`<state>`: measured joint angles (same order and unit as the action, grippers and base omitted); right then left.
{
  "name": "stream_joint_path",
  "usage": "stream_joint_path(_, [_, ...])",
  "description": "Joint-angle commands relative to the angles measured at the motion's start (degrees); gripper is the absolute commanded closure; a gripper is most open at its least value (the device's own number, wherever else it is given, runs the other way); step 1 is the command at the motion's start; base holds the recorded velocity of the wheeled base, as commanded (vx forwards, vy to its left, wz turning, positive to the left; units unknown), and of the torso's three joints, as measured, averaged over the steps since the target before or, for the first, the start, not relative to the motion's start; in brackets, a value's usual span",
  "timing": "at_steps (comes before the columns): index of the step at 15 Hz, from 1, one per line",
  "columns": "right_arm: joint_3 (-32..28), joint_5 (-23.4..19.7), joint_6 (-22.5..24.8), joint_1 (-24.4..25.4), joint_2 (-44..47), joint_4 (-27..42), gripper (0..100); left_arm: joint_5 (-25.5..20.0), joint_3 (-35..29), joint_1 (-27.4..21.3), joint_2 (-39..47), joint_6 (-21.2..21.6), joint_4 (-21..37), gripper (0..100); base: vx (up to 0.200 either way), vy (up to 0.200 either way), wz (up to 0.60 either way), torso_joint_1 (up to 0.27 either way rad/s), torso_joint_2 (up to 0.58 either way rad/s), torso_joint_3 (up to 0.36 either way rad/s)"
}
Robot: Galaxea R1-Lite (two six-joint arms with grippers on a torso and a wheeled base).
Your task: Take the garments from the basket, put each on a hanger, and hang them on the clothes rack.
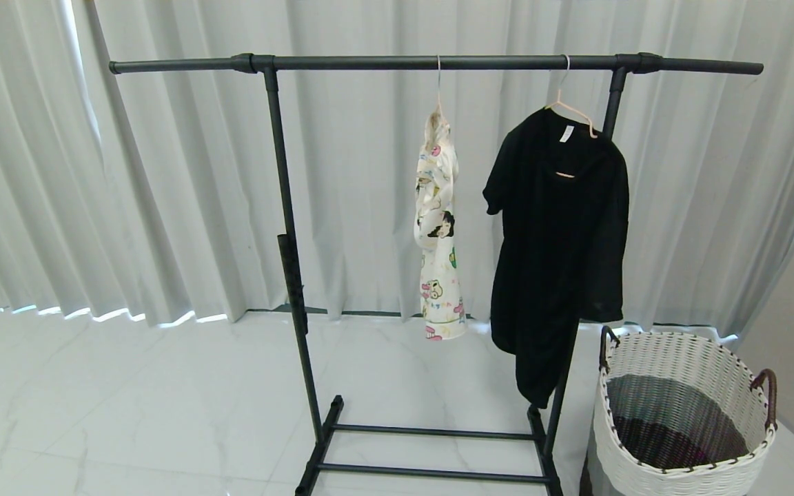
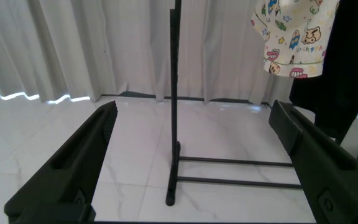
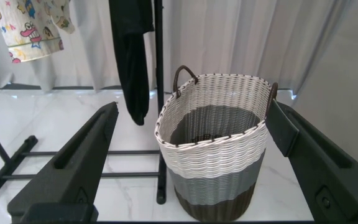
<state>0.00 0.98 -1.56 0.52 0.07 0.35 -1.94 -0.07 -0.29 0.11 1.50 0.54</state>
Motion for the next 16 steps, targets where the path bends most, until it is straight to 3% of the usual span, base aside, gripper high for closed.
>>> stream_joint_path(1, [0.0,0.0,0.0,0.0,-0.1,0.0,0,0.0,0.0,-0.1,-0.1,0.0,0.0,0,0.000,0.000,0.00,0.000,0.00,0.000])
stream_joint_path(16, [0.0,0.0,0.0,0.0,-0.1,0.0,0,0.0,0.0,-0.1,-0.1,0.0,0.0,0,0.000,0.000,0.00,0.000,0.00,0.000])
